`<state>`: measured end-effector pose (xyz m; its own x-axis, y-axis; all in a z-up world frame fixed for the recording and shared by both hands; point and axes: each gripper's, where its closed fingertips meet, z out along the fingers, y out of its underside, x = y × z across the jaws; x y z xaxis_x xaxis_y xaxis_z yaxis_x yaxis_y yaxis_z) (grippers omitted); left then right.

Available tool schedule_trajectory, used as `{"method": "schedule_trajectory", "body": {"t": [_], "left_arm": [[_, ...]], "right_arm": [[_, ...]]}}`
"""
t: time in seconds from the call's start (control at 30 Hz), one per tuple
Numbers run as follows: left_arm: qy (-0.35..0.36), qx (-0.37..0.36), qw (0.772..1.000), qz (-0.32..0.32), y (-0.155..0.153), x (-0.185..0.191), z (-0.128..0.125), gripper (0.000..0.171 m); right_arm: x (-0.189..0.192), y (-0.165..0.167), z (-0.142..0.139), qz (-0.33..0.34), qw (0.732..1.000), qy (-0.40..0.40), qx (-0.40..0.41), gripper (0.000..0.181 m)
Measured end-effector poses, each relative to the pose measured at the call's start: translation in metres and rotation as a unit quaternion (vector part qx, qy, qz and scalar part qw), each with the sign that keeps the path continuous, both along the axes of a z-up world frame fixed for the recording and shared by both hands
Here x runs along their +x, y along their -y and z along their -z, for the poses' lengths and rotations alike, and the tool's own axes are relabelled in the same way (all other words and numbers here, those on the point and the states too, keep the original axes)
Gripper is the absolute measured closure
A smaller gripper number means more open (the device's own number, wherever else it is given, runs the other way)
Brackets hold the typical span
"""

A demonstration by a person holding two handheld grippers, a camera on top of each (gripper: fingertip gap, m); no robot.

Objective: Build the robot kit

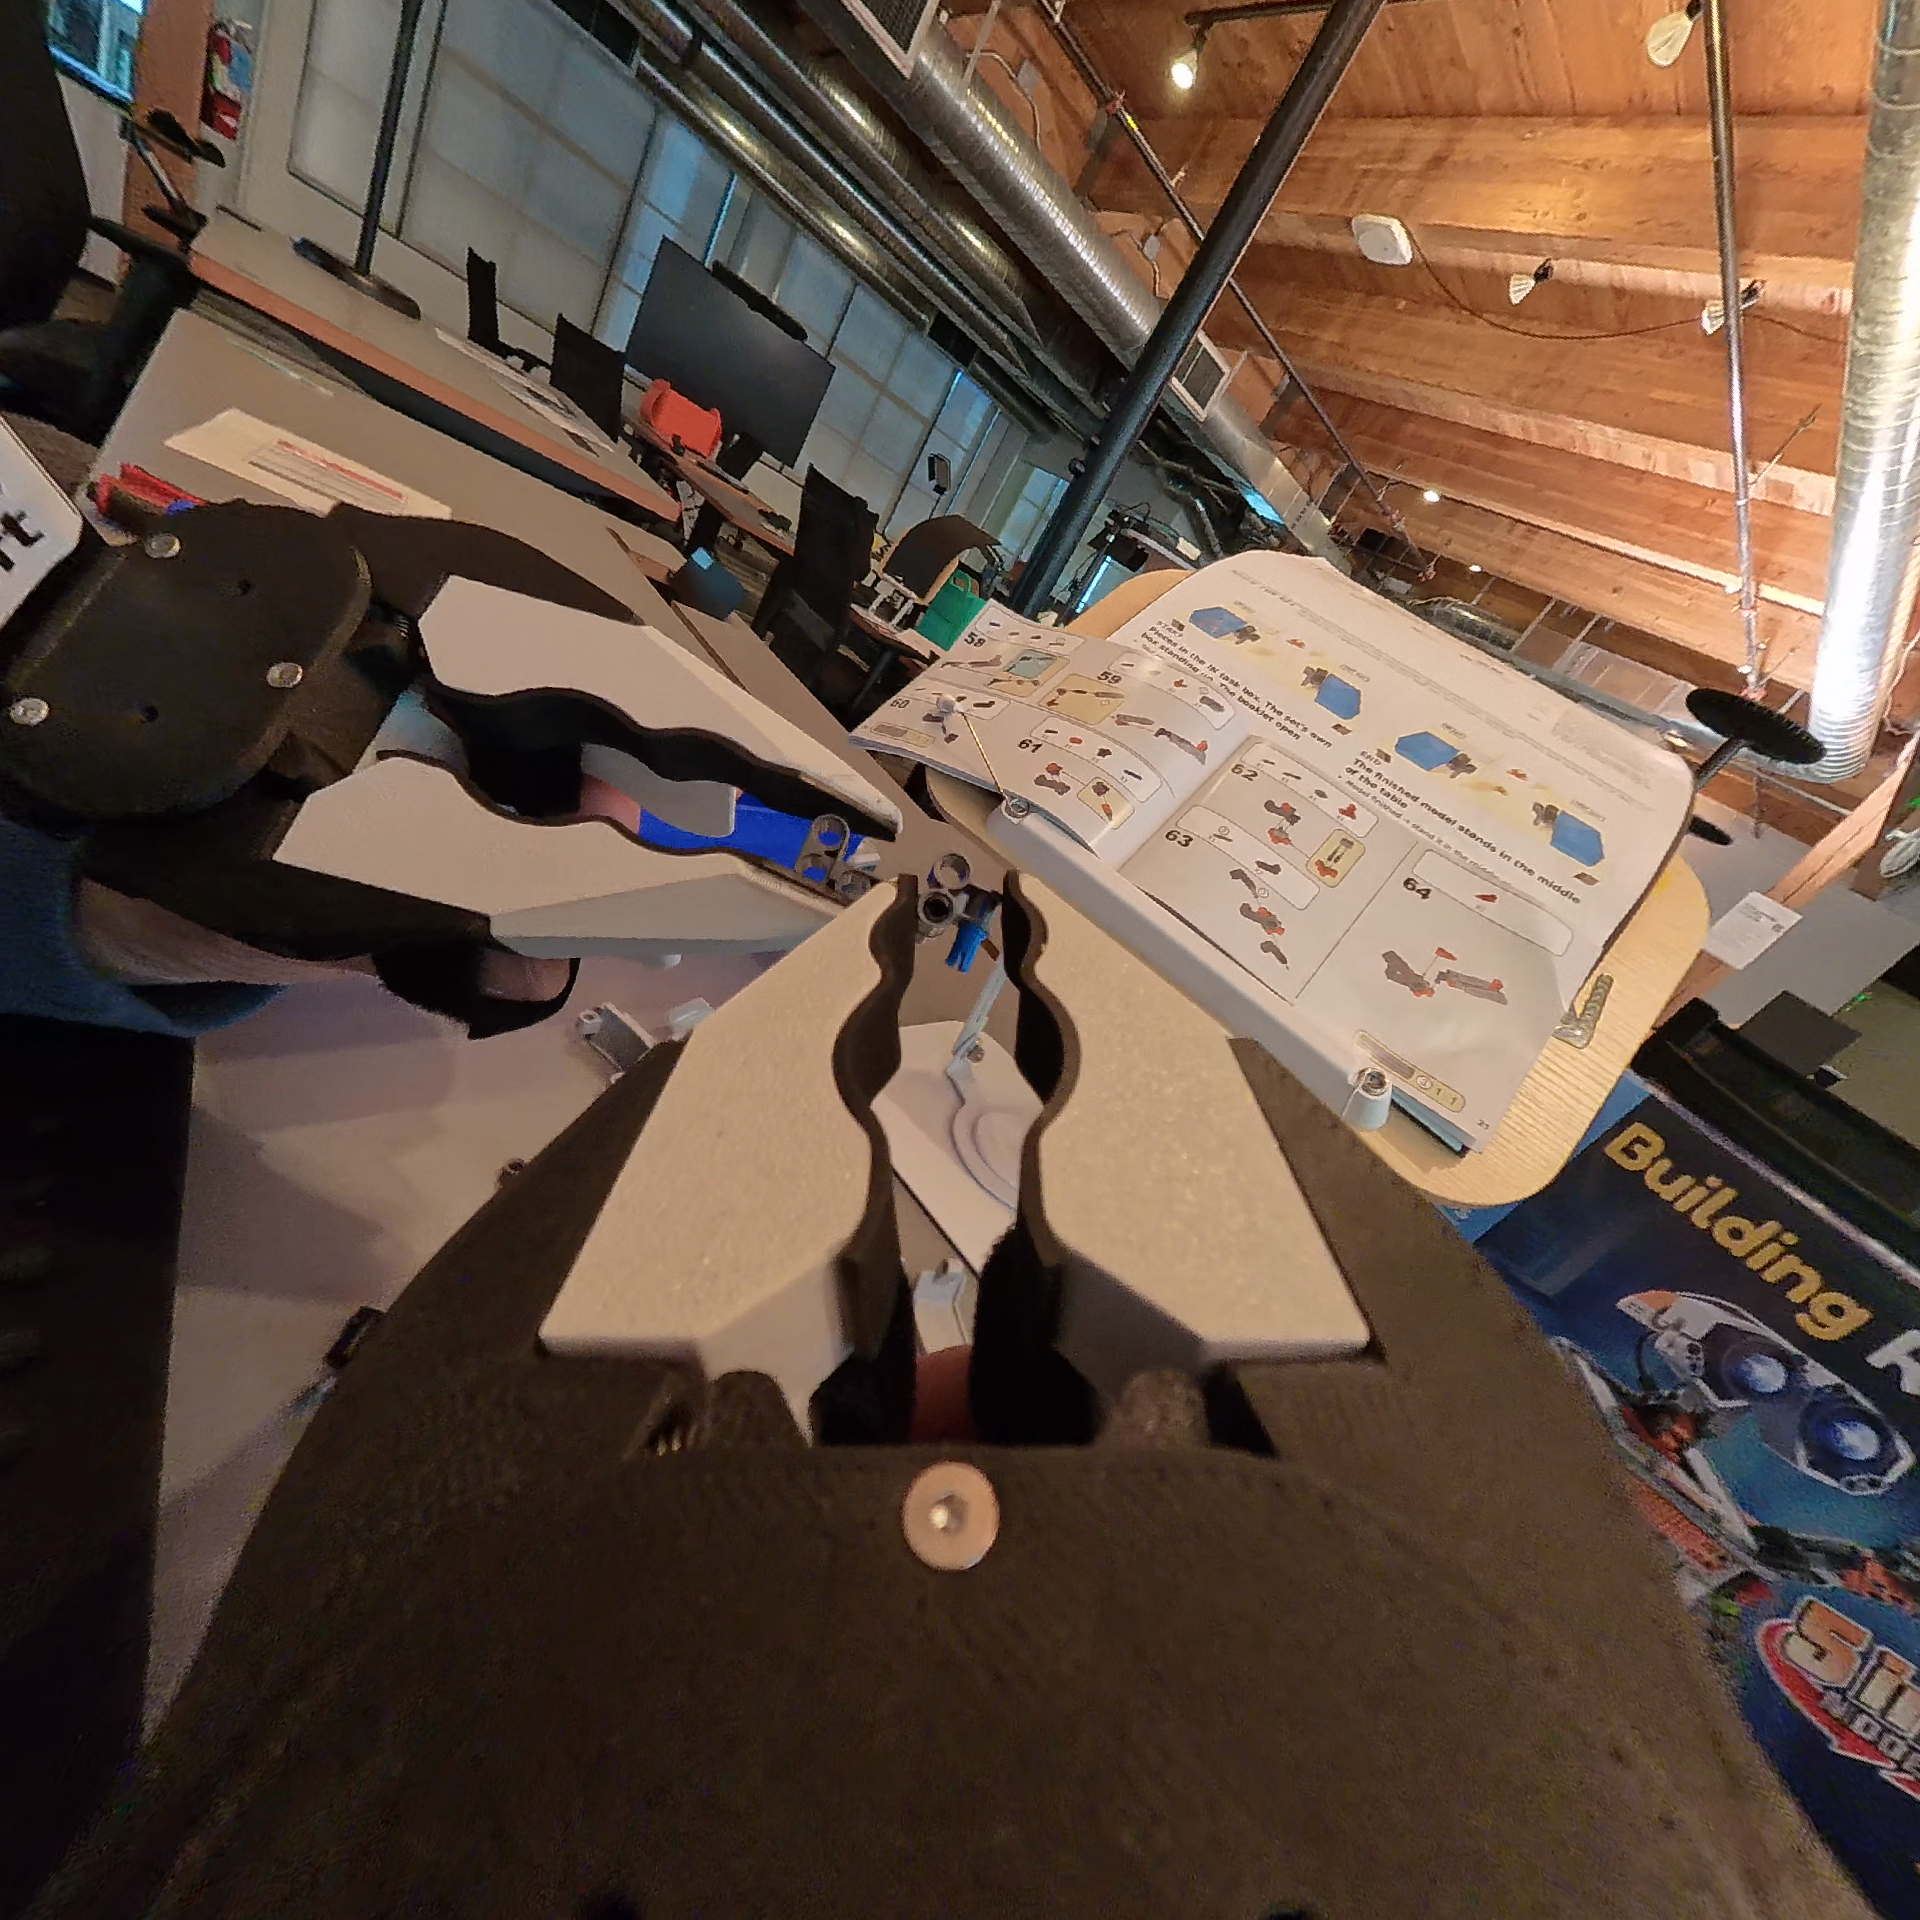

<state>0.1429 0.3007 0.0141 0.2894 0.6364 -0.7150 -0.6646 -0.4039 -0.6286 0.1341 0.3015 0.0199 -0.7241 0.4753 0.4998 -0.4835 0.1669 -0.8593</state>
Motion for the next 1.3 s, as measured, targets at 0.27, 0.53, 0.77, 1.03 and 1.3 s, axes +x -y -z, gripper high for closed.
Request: {"method": "schedule_trajectory", "body": {"t": [0.27,0.53,0.77,1.03,1.3], "left_arm": [[0.004,0.002,1.0,0.002,0.001,-0.001,0.0,0.157],[-0.001,-0.005,1.0,-0.007,0.001,-0.001,0.001,0.171],[0.0,0.003,1.0,-0.004,0.001,0.0,-0.001,0.161],[-0.001,-0.004,1.0,-0.005,-0.001,0.0,0.0,0.148],[-0.005,-0.01,1.0,-0.013,-0.002,-0.001,0.001,0.156]], "right_arm": [[0.0,0.001,0.0,0.015,1.0,-0.022,0.007,0.167],[-0.001,0.002,0.002,0.023,0.999,-0.031,0.017,0.167],[-0.004,0.001,0.002,0.033,0.999,-0.037,0.02,0.167],[-0.009,0.0,0.005,0.045,0.998,-0.036,0.024,0.167],[-0.008,0.003,0.008,0.045,0.997,-0.043,0.034,0.167]]}}
